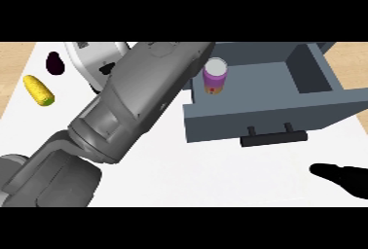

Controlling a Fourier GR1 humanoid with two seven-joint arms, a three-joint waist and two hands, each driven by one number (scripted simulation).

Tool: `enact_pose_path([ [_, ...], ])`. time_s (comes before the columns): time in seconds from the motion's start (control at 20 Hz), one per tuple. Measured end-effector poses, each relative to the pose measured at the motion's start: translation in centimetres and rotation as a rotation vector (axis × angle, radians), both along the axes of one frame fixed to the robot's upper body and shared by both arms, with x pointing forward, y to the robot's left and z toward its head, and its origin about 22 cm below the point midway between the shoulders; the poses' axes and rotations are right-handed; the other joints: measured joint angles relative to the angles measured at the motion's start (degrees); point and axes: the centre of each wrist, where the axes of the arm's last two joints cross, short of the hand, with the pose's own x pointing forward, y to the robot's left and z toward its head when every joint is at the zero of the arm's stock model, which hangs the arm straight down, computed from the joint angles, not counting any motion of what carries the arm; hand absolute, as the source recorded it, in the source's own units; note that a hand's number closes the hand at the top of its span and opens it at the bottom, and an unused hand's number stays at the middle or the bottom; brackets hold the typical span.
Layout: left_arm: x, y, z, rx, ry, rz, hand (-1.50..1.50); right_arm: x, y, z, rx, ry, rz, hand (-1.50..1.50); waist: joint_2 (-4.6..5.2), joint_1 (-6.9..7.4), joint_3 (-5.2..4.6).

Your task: Pick up the can, place it into the drawer and close the drawer

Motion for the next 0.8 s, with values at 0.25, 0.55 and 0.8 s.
enact_pose_path([
  [0.25, -0.1, -0.2, 0.5, -0.042, -0.002, -0.006, -1.5, 2.2, 1.1, -0.3, -0.175, -0.01, -0.023, -1.5, -0.03, 0.98, -0.02],
  [0.55, -0.1, -0.3, 0.9, -0.044, -0.018, 0.002, -1.5, 5.2, 3.3, -2.0, -0.356, -0.009, -0.043, -1.5, -0.33, 2.59, -0.05],
  [0.8, 0.0, -0.2, 0.6, -0.016, -0.031, 0.001, -1.5, 8.1, 4.7, -4.2, -0.488, 0.016, -0.068, -1.5, -0.74, 4.15, -0.08],
])
